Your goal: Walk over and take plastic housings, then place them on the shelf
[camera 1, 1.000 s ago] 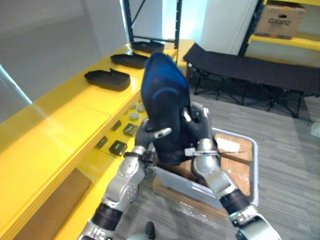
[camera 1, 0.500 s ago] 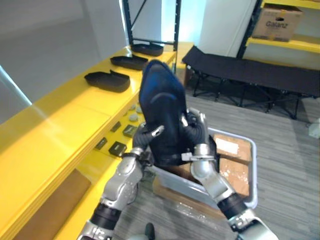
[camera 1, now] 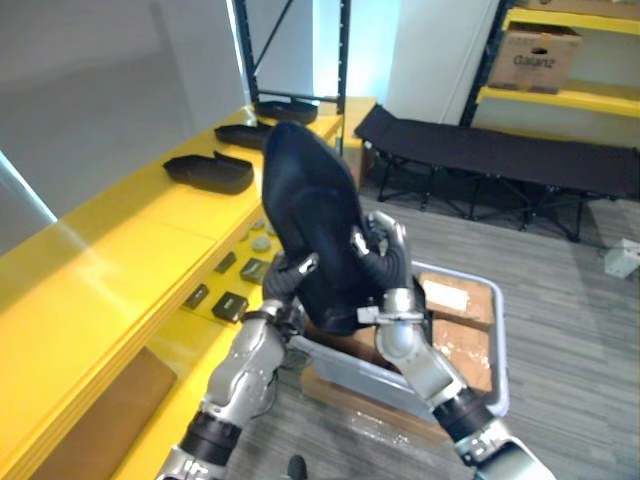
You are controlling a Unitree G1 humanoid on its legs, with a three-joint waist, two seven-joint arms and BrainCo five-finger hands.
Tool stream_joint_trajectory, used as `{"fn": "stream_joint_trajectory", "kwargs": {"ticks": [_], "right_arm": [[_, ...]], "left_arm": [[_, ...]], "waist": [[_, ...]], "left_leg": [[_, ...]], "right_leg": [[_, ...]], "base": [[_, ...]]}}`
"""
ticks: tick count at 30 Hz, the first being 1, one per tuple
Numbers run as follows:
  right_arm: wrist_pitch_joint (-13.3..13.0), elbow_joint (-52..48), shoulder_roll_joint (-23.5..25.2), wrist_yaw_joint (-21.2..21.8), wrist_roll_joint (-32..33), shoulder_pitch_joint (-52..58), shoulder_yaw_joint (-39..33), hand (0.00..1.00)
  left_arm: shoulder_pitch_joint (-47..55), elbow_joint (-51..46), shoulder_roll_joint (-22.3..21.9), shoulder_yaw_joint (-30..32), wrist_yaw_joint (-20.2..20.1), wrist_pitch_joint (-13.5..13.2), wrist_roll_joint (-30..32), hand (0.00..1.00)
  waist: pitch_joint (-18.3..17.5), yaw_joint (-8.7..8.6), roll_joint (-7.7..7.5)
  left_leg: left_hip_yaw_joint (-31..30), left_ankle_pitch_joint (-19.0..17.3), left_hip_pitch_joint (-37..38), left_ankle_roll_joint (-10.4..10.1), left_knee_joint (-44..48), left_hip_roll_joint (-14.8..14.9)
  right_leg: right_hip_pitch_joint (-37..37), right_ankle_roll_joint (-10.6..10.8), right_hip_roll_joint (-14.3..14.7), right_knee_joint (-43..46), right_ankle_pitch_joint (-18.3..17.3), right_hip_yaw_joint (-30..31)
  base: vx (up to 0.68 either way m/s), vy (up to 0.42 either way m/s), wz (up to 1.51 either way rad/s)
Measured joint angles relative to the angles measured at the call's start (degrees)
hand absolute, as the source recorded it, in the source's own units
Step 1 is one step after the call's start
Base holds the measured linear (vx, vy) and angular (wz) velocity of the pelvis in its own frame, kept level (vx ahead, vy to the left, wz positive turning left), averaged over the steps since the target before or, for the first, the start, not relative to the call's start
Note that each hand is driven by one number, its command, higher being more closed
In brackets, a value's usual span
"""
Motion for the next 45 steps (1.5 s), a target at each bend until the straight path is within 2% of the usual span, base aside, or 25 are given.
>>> {"fn": "stream_joint_trajectory", "kwargs": {"ticks": [3, 5, 6, 7, 8, 10, 11, 13, 14, 15, 16, 18, 20, 22, 24, 26, 27, 28, 29, 30, 32, 33, 37, 41, 45], "right_arm": [[0.01, -0.13, 0.06, 2.21, 4.61, 0.00, 0.58, 0.00], [0.04, -2.51, 0.32, 4.24, 8.13, 0.11, 0.52, 0.00], [0.04, -3.79, 0.37, 4.66, 9.14, 0.21, 0.40, 0.00], [0.01, -6.96, 0.44, 5.84, 10.96, 0.64, -0.19, 0.00], [-0.02, -8.52, 0.50, 6.79, 11.60, 0.87, -0.57, 0.00], [-0.71, -14.91, 0.63, 9.94, 14.30, 1.82, -2.89, 0.00], [-1.41, -16.44, 0.92, 10.84, 15.77, 2.28, -4.08, 0.00], [-3.31, -21.17, 0.69, 14.98, 21.55, 4.13, -9.11, 0.00], [-4.81, -23.76, -0.10, 20.09, 28.38, 6.10, -13.51, 0.00], [-5.21, -24.78, -0.47, 23.39, 31.80, 7.25, -15.42, 0.00], [-5.29, -26.38, -1.63, 29.57, 36.48, 9.56, -18.66, 0.00], [-5.32, -26.91, -3.51, 33.33, 37.95, 12.48, -22.12, 0.00], [-5.24, -26.85, -4.37, 37.70, 42.58, 18.44, -30.34, 0.00], [-5.20, -26.81, -4.35, 38.97, 43.82, 20.84, -33.95, 0.00], [-5.19, -26.33, -3.95, 41.95, 48.76, 24.99, -38.89, 0.00], [-4.63, -24.43, -0.98, 48.06, 59.67, 29.39, -41.88, 0.00], [-4.47, -23.33, 0.14, 49.36, 62.25, 30.24, -42.11, 0.00], [-3.82, -20.61, 2.95, 51.36, 67.43, 32.31, -42.47, 0.00], [-3.54, -19.05, 4.37, 51.77, 69.03, 33.35, -42.74, 0.00], [-3.37, -14.81, 7.72, 51.71, 70.88, 35.73, -42.74, 0.00], [-2.93, -10.63, 10.09, 50.64, 70.92, 37.73, -42.17, 0.00], [-2.69, -6.35, 11.99, 50.20, 70.96, 39.26, -41.57, 0.00], [-2.82, -3.50, 14.18, 50.37, 71.24, 39.57, -41.25, 0.00], [-2.31, -3.54, 13.46, 49.88, 64.77, 37.18, -38.85, 0.00], [-0.94, -3.56, 12.69, 51.25, 70.58, 32.44, -34.08, 0.00]], "left_arm": [[1.13, -0.37, -0.22, -0.55, 2.26, -2.09, 4.21, 1.00], [2.87, -2.50, -1.04, -0.72, 5.83, -5.98, 13.42, 1.00], [3.29, -3.67, -1.12, -0.60, 6.98, -6.70, 15.62, 1.00], [3.83, -6.17, -1.33, -0.53, 9.50, -7.99, 20.65, 1.00], [3.87, -7.22, -1.51, -0.36, 10.91, -8.63, 23.19, 1.00], [3.82, -9.88, -2.19, 1.13, 15.55, -9.11, 32.31, 1.00], [3.83, -10.00, -2.51, 1.68, 16.55, -9.10, 34.06, 1.00], [3.95, -9.96, -3.21, 3.99, 20.17, -8.98, 38.98, 1.00], [4.12, -9.97, -3.23, 6.02, 22.06, -8.92, 41.61, 1.00], [4.27, -9.99, -3.26, 7.02, 22.86, -8.92, 42.55, 1.00], [4.83, -10.08, -3.24, 9.29, 24.49, -8.93, 45.05, 1.00], [5.56, -10.15, -3.11, 12.11, 26.10, -8.92, 47.57, 1.00], [6.98, -10.35, -2.70, 16.35, 27.73, -8.96, 51.94, 1.00], [8.31, -10.80, -2.74, 18.32, 28.59, -9.00, 52.98, 1.00], [10.45, -11.46, -2.75, 21.13, 28.94, -9.02, 53.46, 1.00], [12.86, -11.46, -2.79, 23.89, 28.88, -9.45, 53.27, 1.00], [13.74, -11.46, -2.83, 24.48, 28.83, -9.76, 53.17, 1.00], [15.61, -11.45, -3.00, 24.76, 28.45, -10.81, 52.41, 1.00], [16.66, -11.47, -3.32, 24.75, 28.05, -11.59, 52.17, 1.00], [19.48, -11.68, -5.13, 24.37, 26.89, -13.77, 52.02, 1.00], [22.91, -12.83, -7.45, 23.52, 25.49, -15.40, 49.75, 1.00], [25.61, -13.19, -9.45, 22.40, 23.97, -17.31, 46.85, 1.00], [28.56, -13.62, -10.78, 21.76, 20.91, -21.18, 40.79, 1.00], [27.95, -17.15, -10.58, 22.34, 21.56, -21.83, 40.95, 1.00], [27.48, -20.85, -10.74, 26.19, 24.37, -21.78, 41.67, 1.00]], "waist": [[0.00, 0.01, 0.00], [0.00, -0.01, 0.00], [0.00, -0.02, 0.00], [0.00, -0.04, -0.01], [0.00, -0.03, -0.01], [0.01, -0.03, -0.02], [0.01, 0.05, -0.04], [0.07, -0.19, -0.13], [0.10, -0.52, -0.18], [0.10, -0.72, -0.20], [0.14, -1.02, -0.25], [0.27, -1.52, -0.46], [0.70, -2.38, -1.16], [0.72, -2.41, -1.24], [0.72, -2.80, -1.25], [0.72, -3.68, -1.37], [0.74, -4.09, -1.42], [0.65, -4.55, -1.61], [0.60, -4.68, -1.70], [0.58, -4.74, -1.74], [0.60, -4.67, -1.71], [0.60, -4.15, -1.70], [0.87, -3.89, -1.29], [1.01, -2.95, -1.46], [1.85, -1.48, -1.42]], "left_leg": [[0.07, 0.01, 0.00, 0.01, 0.00, 0.00], [0.26, 0.01, 0.00, 0.02, 0.01, 0.03], [0.30, 0.00, 0.00, 0.01, 0.01, 0.03], [0.36, 0.01, 0.01, 0.02, 0.01, 0.05], [0.40, 0.01, 0.02, 0.02, 0.01, 0.07], [1.37, -0.03, 0.30, 0.05, 0.01, 0.22], [1.63, -0.08, 0.45, 0.06, 0.01, 0.27], [2.07, -0.42, 0.97, -0.06, -0.01, 0.32], [2.78, -0.62, 1.14, 0.02, -0.02, 0.40], [2.93, -0.73, 1.16, 0.05, -0.02, 0.42], [3.15, -0.81, 1.24, 0.09, -0.02, 0.42], [3.36, -0.96, 1.36, 0.14, -0.02, 0.43], [4.14, -1.15, 1.33, 0.08, -0.03, 0.45], [4.94, -1.41, 1.27, 0.03, -0.03, 0.53], [6.02, -1.80, 1.16, 0.07, -0.03, 0.53], [6.43, -2.11, 1.04, 0.02, -0.03, 0.52], [6.47, -2.19, 1.05, -0.01, -0.03, 0.52], [6.57, -2.36, 1.07, -0.04, -0.03, 0.53], [6.61, -2.43, 1.06, -0.06, -0.03, 0.54], [6.64, -2.66, 1.00, -0.18, -0.03, 0.53], [6.79, -2.91, 0.92, -0.30, -0.03, 0.53], [7.35, -3.13, 0.91, -0.49, -0.03, 0.59], [7.72, -3.33, 0.96, -0.53, -0.01, 0.69], [5.91, -3.44, 0.79, -0.68, 0.00, 0.42], [1.28, -2.61, -1.07, -0.69, 0.02, -0.43]], "right_leg": [[-0.04, -0.12, 0.00, 0.00, 0.08, 0.07], [-0.12, -0.21, 0.02, -0.06, 0.15, 0.23], [-0.12, -0.21, 0.02, -0.08, 0.15, 0.26], [-0.12, -0.21, 0.04, -0.13, 0.15, 0.29], [-0.12, -0.21, 0.04, -0.13, 0.15, 0.32], [-0.15, -0.21, 0.05, -0.12, 0.17, 1.05], [-0.19, -0.20, 0.05, -0.13, 0.19, 1.38], [-0.09, -0.13, 0.03, -0.10, 0.21, 1.82], [-0.11, -0.11, 0.02, -0.10, 0.19, 2.13], [-0.16, -0.10, 0.02, -0.11, 0.19, 2.26], [-0.22, -0.07, 0.02, -0.14, 0.17, 2.68], [-0.27, -0.01, 0.01, -0.26, 0.12, 3.03], [-0.40, 0.06, -0.01, -0.45, 0.08, 3.32], [-0.93, 0.06, -0.03, -0.48, 0.08, 4.20], [-1.59, 0.05, -0.17, -0.55, 0.08, 5.08], [-2.15, 0.04, -0.18, -0.52, 0.09, 6.01], [-2.17, 0.04, -0.18, -0.52, 0.09, 6.05], [-2.21, 0.04, -0.19, -0.52, 0.09, 6.12], [-2.24, 0.04, -0.19, -0.52, 0.09, 6.15], [-2.31, 0.04, -0.19, -0.52, 0.09, 6.19], [-2.46, 0.03, -0.21, -0.53, 0.09, 6.28], [-2.60, 0.03, -0.20, -0.53, 0.09, 6.43], [-2.76, -0.06, -0.13, -0.65, 0.16, 6.78], [-1.95, 0.08, -0.19, -0.71, 0.08, 5.33], [-0.90, 0.71, -0.50, -0.85, 0.27, 0.51]], "base": [[0.00, 0.000, 0.00], [0.03, 0.001, -0.03], [0.00, 0.000, 0.00], [0.00, 0.000, 0.00], [0.03, -0.003, -0.04], [0.02, 0.001, -0.11], [0.02, 0.002, -0.19], [0.02, 0.001, -0.19], [0.01, 0.007, -0.15], [0.02, 0.013, -0.15], [0.01, 0.011, -0.11], [0.02, 0.009, -0.11], [0.03, 0.012, -0.10], [0.03, 0.011, -0.24], [0.05, 0.012, -0.28], [0.04, 0.002, -0.17], [0.05, -0.005, -0.09], [0.05, -0.007, -0.04], [0.07, -0.008, -0.03], [0.06, -0.007, -0.01], [0.07, -0.003, -0.03], [0.06, -0.001, -0.09], [0.05, -0.004, -0.06], [0.05, 0.001, 0.13], [0.03, 0.013, 0.65]]}}
